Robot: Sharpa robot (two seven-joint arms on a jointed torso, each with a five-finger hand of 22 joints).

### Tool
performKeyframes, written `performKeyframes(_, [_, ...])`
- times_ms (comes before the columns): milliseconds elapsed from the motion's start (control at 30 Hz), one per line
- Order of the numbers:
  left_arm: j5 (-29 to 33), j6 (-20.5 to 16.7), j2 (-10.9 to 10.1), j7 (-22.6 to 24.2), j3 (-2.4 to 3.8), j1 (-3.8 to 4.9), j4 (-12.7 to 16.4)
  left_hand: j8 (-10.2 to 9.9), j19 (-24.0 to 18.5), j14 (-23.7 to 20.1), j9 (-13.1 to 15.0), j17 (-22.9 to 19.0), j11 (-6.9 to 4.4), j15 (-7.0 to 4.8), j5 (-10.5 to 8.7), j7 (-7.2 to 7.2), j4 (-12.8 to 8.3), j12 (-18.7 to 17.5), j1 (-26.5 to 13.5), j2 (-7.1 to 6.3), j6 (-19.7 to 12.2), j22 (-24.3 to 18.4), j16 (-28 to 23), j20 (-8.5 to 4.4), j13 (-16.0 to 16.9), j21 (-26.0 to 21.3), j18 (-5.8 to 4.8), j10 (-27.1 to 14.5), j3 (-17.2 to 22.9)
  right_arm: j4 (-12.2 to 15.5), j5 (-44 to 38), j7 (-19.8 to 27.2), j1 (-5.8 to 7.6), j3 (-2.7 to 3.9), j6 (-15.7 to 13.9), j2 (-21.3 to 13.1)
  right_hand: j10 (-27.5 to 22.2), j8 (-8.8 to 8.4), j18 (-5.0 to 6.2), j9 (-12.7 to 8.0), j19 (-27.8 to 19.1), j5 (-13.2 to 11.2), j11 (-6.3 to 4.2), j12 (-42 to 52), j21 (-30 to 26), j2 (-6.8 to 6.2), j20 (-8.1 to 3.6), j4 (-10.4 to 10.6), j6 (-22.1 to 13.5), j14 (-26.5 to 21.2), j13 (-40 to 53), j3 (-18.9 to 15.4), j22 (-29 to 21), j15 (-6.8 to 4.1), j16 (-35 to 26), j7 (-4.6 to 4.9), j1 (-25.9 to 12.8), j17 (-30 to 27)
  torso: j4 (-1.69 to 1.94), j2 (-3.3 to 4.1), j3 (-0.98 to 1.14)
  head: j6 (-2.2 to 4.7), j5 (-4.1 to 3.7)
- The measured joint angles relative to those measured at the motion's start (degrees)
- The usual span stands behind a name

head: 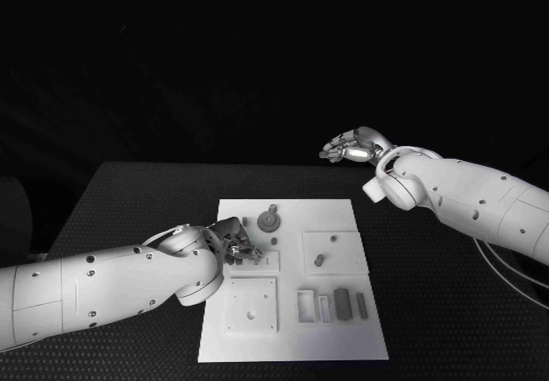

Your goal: Assemble the parts on the task board

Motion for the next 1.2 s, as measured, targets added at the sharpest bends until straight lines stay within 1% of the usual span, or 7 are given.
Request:
performKeyframes(133, [0.0,0.4,0.0,0.0,0.01,-0.01,0.0,0.0,0.0,0.0,0.0,0.0,0.0,0.0,-0.2,0.0,0.1,0.0,-0.1,0.14,0.0,0.0,0.0,0.0,0.0,0.0,0.0,0.0,0.1,0.0,0.0,0.0,0.0,0.0,0.0,0.0,0.0,0.0,0.0,-0.1,0.0,0.0,0.0,0.0,0.0,0.0,0.0,0.0,0.0,0.0,0.0,0.0,0.0,0.0,0.0,0.0,0.0,0.0,0.0,0.0,0.02,-0.08,-0.02])
performKeyframes(467, [0.0,1.2,0.0,-0.2,0.01,-0.11,-0.1,0.0,0.0,0.0,-0.1,0.0,-0.02,0.0,0.04,0.18,0.2,0.0,-0.2,0.22,0.2,0.0,0.0,0.0,0.0,0.0,0.0,0.0,0.1,0.0,0.0,0.0,0.0,0.0,0.1,0.0,0.0,0.0,0.0,0.0,0.0,0.0,0.0,-0.2,0.0,0.0,0.0,0.0,0.0,0.0,0.0,0.0,0.1,0.0,0.0,0.0,0.0,0.0,0.01,-0.03,0.03,-0.17,0.08])
performKeyframes(1067, [-0.7,2.5,-0.1,-0.4,0.03,-0.16,-0.2,0.7,0.0,0.0,-0.2,0.0,-0.17,0.03,0.01,0.06,0.1,0.0,-0.2,0.21,0.3,0.0,0.0,0.0,0.1,0.0,0.0,0.2,0.1,0.0,0.0,0.0,0.0,0.0,0.3,0.1,0.0,0.0,0.0,-0.2,0.0,0.0,0.0,-0.4,-0.2,0.0,0.0,0.0,0.0,0.0,0.0,0.0,0.2,-0.01,-0.2,0.0,0.0,0.0,0.01,-0.03,0.01,-0.22,0.3])
performKeyframes(1200, [-1.0,2.6,-0.2,-0.4,0.04,-0.16,-0.2,1.0,0.0,0.1,-0.2,0.0,-0.18,0.1,0.0,0.06,0.1,0.0,-0.2,0.2,0.3,0.0,0.0,0.0,0.1,0.0,0.0,0.2,0.1,0.0,0.0,0.0,-0.01,0.0,0.4,0.2,0.2,0.19,0.0,-0.2,0.0,0.0,0.21,-0.4,-0.2,0.0,0.0,0.0,0.0,0.0,0.0,0.0,0.2,-0.01,-0.2,0.0,0.0,0.0,0.01,-0.03,0.02,-0.22,0.38])
